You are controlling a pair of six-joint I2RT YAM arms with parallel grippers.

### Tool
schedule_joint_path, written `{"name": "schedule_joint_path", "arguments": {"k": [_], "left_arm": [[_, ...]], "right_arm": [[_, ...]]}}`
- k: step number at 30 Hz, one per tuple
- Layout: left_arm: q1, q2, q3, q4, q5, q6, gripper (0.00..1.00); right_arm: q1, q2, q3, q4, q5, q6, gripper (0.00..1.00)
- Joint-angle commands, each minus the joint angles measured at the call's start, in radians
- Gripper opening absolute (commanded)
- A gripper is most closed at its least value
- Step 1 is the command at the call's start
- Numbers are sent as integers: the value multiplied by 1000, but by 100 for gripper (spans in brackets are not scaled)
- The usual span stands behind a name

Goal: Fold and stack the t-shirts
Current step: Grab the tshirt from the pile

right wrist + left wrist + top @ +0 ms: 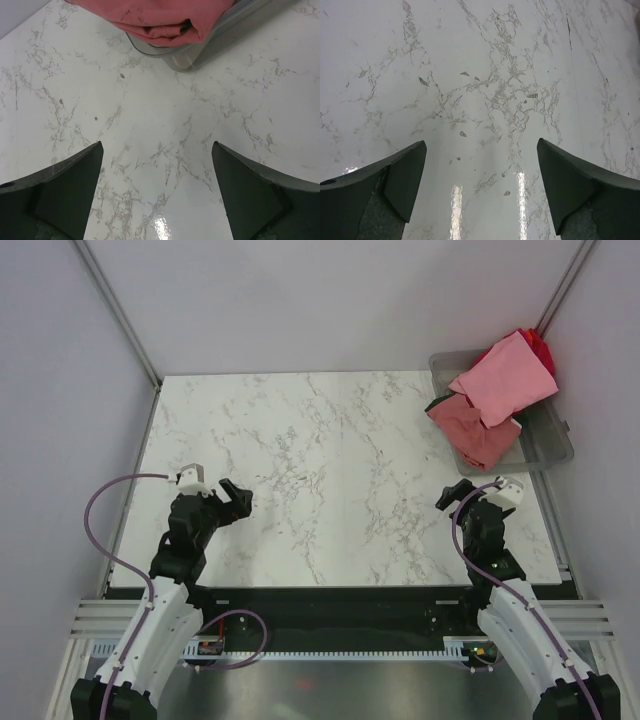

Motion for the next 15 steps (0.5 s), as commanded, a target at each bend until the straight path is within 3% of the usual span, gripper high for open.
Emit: {"name": "schedule_joint_path", "arguments": {"k": [1,15], "left_arm": [[4,-6,19,33,0,13,100],[4,-6,19,33,0,14,100]], "right_arm": [[0,-21,34,20,7,9,98],[2,-21,33,7,26,21,98]]}}
